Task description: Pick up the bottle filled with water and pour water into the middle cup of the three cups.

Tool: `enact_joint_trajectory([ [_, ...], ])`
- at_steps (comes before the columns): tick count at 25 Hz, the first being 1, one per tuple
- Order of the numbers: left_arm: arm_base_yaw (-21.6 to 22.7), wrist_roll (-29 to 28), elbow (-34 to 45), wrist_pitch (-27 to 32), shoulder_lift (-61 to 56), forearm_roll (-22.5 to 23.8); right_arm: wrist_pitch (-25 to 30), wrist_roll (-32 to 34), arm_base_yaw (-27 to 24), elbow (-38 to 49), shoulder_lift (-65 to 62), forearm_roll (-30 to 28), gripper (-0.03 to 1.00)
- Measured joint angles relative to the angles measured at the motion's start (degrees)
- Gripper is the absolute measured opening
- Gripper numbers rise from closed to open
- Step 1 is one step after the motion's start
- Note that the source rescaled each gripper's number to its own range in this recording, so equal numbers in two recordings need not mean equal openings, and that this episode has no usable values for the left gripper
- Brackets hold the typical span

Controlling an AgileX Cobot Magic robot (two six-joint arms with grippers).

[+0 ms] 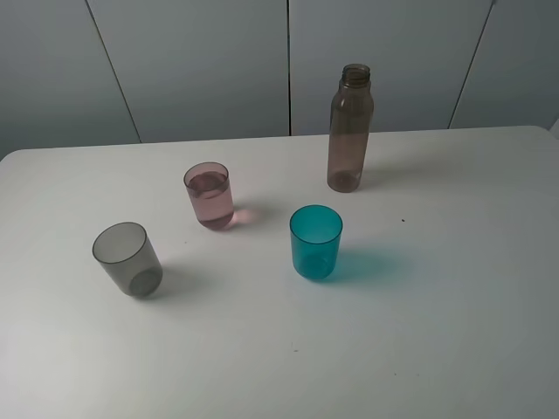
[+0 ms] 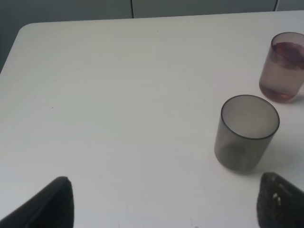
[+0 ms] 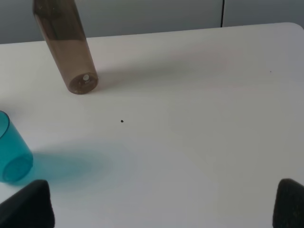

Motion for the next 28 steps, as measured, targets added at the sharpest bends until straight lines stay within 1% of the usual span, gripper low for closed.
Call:
enact_joint_trajectory([
  [28,0.0,0.0,0.0,0.0,0.0,0.0,0.0,0.3,0.0,0.0,0.0,0.0,1.00],
])
